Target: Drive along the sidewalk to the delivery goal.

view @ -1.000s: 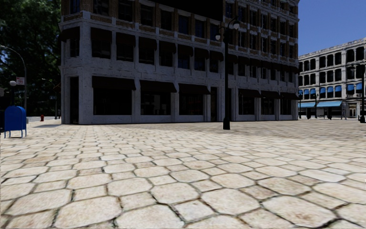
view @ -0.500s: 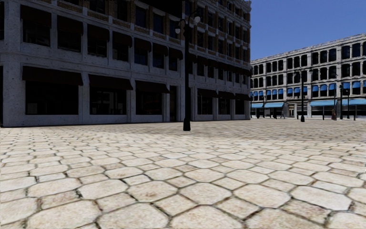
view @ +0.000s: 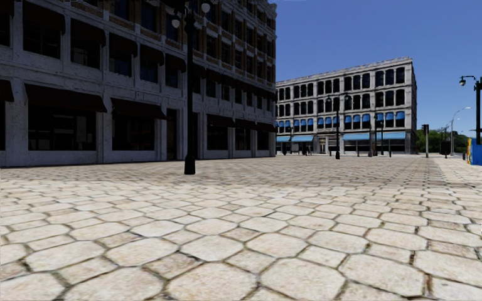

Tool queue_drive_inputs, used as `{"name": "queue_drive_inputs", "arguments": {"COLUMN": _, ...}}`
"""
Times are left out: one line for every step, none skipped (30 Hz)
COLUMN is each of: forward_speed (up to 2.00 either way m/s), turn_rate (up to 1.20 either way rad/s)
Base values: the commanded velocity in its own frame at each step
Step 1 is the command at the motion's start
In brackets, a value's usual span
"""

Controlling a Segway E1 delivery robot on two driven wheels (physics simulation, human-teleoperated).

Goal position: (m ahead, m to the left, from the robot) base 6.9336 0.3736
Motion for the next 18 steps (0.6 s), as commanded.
{"name": "queue_drive_inputs", "arguments": {"forward_speed": 2.00, "turn_rate": -0.55}}
{"name": "queue_drive_inputs", "arguments": {"forward_speed": 2.00, "turn_rate": -0.55}}
{"name": "queue_drive_inputs", "arguments": {"forward_speed": 2.00, "turn_rate": -0.55}}
{"name": "queue_drive_inputs", "arguments": {"forward_speed": 2.00, "turn_rate": -0.55}}
{"name": "queue_drive_inputs", "arguments": {"forward_speed": 2.00, "turn_rate": -0.55}}
{"name": "queue_drive_inputs", "arguments": {"forward_speed": 2.00, "turn_rate": -0.55}}
{"name": "queue_drive_inputs", "arguments": {"forward_speed": 2.00, "turn_rate": -0.55}}
{"name": "queue_drive_inputs", "arguments": {"forward_speed": 2.00, "turn_rate": -0.55}}
{"name": "queue_drive_inputs", "arguments": {"forward_speed": 2.00, "turn_rate": -0.55}}
{"name": "queue_drive_inputs", "arguments": {"forward_speed": 2.00, "turn_rate": -0.55}}
{"name": "queue_drive_inputs", "arguments": {"forward_speed": 2.00, "turn_rate": -0.55}}
{"name": "queue_drive_inputs", "arguments": {"forward_speed": 2.00, "turn_rate": -0.55}}
{"name": "queue_drive_inputs", "arguments": {"forward_speed": 2.00, "turn_rate": -0.55}}
{"name": "queue_drive_inputs", "arguments": {"forward_speed": 2.00, "turn_rate": -0.15}}
{"name": "queue_drive_inputs", "arguments": {"forward_speed": 2.00, "turn_rate": 0.00}}
{"name": "queue_drive_inputs", "arguments": {"forward_speed": 2.00, "turn_rate": 0.00}}
{"name": "queue_drive_inputs", "arguments": {"forward_speed": 2.00, "turn_rate": 0.00}}
{"name": "queue_drive_inputs", "arguments": {"forward_speed": 2.00, "turn_rate": 0.00}}
